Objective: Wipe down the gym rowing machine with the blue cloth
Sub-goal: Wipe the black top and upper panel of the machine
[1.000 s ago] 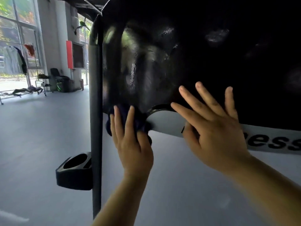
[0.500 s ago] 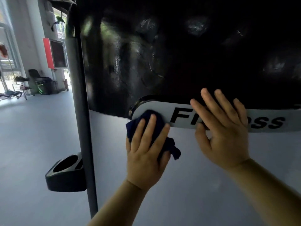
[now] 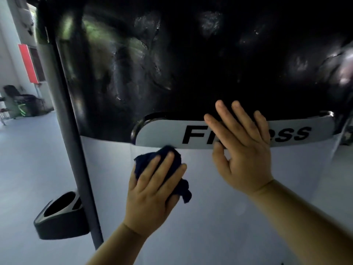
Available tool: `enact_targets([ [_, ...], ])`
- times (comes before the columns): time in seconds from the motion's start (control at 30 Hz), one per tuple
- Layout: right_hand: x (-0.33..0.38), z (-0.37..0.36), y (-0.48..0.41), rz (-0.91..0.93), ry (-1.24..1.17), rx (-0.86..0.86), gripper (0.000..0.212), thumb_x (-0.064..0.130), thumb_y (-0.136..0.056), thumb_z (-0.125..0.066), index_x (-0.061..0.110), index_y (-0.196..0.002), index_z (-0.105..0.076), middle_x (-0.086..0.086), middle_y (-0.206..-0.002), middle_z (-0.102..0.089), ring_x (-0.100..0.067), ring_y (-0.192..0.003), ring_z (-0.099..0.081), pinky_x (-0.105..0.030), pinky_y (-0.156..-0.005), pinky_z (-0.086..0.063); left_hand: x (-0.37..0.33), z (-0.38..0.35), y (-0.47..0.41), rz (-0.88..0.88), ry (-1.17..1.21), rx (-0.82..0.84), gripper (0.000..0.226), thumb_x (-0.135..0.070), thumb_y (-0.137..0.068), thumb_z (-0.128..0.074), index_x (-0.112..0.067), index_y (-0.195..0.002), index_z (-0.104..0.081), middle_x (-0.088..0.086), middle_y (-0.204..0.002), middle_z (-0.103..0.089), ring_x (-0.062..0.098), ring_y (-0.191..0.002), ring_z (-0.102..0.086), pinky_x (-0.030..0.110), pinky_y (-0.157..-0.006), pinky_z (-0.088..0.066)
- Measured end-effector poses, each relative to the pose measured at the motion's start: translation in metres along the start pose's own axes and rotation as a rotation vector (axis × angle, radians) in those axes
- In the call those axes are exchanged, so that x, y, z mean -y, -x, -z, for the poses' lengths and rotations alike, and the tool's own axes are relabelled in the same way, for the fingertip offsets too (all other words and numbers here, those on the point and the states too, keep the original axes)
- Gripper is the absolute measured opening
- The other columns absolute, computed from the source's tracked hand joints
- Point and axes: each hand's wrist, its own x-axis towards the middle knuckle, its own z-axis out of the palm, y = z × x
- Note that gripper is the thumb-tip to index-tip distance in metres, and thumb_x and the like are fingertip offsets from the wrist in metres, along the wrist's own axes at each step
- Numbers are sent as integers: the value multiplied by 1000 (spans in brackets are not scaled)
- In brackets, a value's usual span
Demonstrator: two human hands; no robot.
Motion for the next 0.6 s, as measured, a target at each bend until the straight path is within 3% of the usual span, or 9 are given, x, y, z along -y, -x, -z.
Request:
enact_targets([
  [0.07,2,1,-1,-5,3,13,49,21,-97,-43,23,-146,-43,-3,-154,-38,-24,-146,-30,-48,-119,-15,9,8,-19,22,32,-30,55,-44,-103,-34,-34,-155,-19,-11,-164,-8,16,-151,-11,52,-113,-27],
  [0.23,5,10,-1,-15,-35,104,53,20,-94,-46,20,-147,-39,-4,-156,-32,-27,-148,-24,-50,-120,-11,13,28,-89,328,122,-173,68,-29,-92,-50,-17,-153,-21,-2,-155,-27,24,-149,-20,60,-114,-24],
  [0.37,6,11,-2,-33,-57,112,54,20,-94,-47,21,-147,-39,-3,-157,-31,-24,-149,-22,-51,-120,-11,1,13,-45,110,61,-43,71,-37,-95,-50,-26,-156,-16,-6,-162,-17,20,-151,-12,59,-115,-24],
  [0.47,7,8,-1,-31,-36,91,55,20,-94,-47,21,-147,-38,-3,-156,-31,-25,-148,-24,-51,-120,-11,4,11,-32,-62,6,5,63,-39,-98,-48,-27,-154,-23,-4,-160,-25,16,-151,-14,52,-119,-20],
  [0.6,5,4,0,-15,11,71,56,22,-92,-47,22,-147,-37,-3,-155,-33,-27,-146,-27,-51,-120,-12,12,22,-80,202,77,-136,56,-42,-101,-34,-17,-151,-27,-1,-157,-25,19,-150,-16,63,-114,-22],
])
